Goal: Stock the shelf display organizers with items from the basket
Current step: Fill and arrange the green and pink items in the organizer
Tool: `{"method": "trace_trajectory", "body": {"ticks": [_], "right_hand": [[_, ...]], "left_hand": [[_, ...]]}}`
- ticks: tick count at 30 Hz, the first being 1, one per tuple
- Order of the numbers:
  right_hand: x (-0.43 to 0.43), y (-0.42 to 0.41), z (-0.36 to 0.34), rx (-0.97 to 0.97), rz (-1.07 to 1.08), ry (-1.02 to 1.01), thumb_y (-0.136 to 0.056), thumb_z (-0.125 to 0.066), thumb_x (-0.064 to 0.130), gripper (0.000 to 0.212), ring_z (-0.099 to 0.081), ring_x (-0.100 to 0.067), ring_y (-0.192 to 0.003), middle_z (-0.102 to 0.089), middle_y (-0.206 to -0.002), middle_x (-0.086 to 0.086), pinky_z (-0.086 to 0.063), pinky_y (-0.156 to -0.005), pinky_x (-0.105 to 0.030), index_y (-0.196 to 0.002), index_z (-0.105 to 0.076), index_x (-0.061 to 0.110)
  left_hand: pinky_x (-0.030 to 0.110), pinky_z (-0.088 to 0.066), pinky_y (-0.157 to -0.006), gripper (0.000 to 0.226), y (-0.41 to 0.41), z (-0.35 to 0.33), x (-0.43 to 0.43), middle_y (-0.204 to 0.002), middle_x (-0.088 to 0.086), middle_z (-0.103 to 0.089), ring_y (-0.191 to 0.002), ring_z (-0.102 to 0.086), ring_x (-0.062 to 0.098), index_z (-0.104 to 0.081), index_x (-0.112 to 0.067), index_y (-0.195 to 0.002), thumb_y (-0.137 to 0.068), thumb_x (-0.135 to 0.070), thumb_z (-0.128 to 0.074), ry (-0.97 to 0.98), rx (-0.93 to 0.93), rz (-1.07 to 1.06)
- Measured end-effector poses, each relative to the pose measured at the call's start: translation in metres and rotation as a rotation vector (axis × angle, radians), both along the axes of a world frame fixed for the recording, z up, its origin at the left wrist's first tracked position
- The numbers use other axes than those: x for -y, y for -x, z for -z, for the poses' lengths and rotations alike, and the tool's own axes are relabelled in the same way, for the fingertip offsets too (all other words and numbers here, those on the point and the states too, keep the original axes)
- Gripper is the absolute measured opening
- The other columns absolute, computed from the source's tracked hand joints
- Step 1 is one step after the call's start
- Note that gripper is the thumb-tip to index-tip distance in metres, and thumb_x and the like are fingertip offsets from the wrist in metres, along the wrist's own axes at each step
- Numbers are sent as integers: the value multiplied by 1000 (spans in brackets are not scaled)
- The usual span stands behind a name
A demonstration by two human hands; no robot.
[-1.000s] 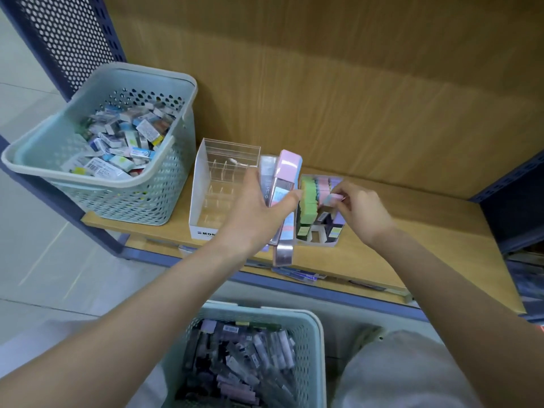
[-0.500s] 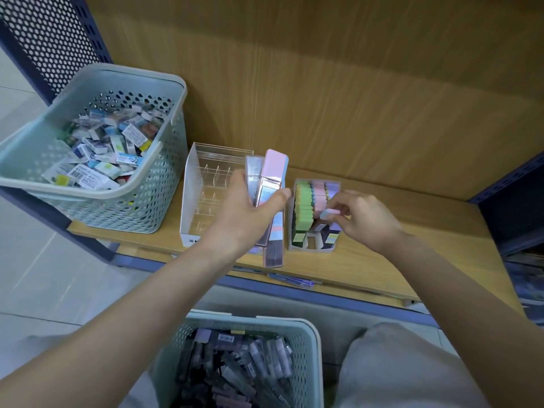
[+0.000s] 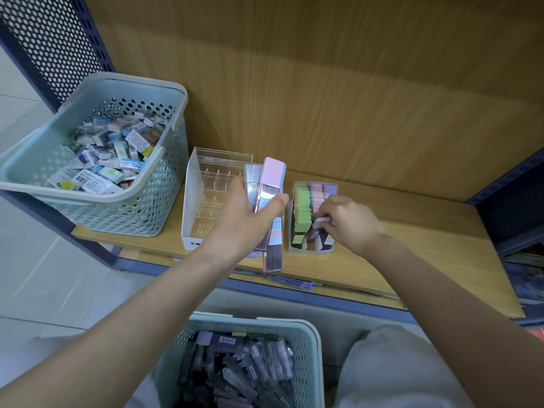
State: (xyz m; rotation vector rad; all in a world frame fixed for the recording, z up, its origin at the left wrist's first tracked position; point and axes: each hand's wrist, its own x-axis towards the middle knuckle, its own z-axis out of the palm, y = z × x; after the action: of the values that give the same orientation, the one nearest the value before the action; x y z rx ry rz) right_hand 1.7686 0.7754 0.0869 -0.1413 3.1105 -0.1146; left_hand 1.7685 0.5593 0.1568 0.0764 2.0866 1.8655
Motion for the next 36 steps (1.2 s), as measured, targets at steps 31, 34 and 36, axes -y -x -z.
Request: {"method": "trace_trajectory", "body": {"ticks": [31, 34, 36], "right_hand": [[74, -44, -100, 202, 80, 1088, -84, -65, 3, 61, -63, 0, -88, -51, -126, -6, -47, -73, -12, -135, -43, 26], [72, -46, -102, 179, 120, 1158, -83, -68, 5, 51, -66, -2, -79, -58, -120, -9, -49, -66, -13, -129, -50, 18], [73, -46, -104, 156, 193, 1235, -83, -68, 5, 42, -66, -7, -73, -61, -112, -14, -53, -64, -16, -122, -55, 13]], "left_hand": [[17, -51, -68, 32, -20, 1, -1, -99, -5, -71, -91, -66, 8, -63, -22, -111, -83, -38, -62, -86, 90, 44], [21, -47, -67, 44, -24, -1, -2, -100, -6, -70, -89, -64, 6, -61, -22, -113, -81, -51, -56, -79, 173, 39], [23, -46, -68, 59, -27, -3, -4, -100, -5, -68, -88, -63, 8, -60, -21, -117, -74, -60, -53, -77, 201, 41]]}}
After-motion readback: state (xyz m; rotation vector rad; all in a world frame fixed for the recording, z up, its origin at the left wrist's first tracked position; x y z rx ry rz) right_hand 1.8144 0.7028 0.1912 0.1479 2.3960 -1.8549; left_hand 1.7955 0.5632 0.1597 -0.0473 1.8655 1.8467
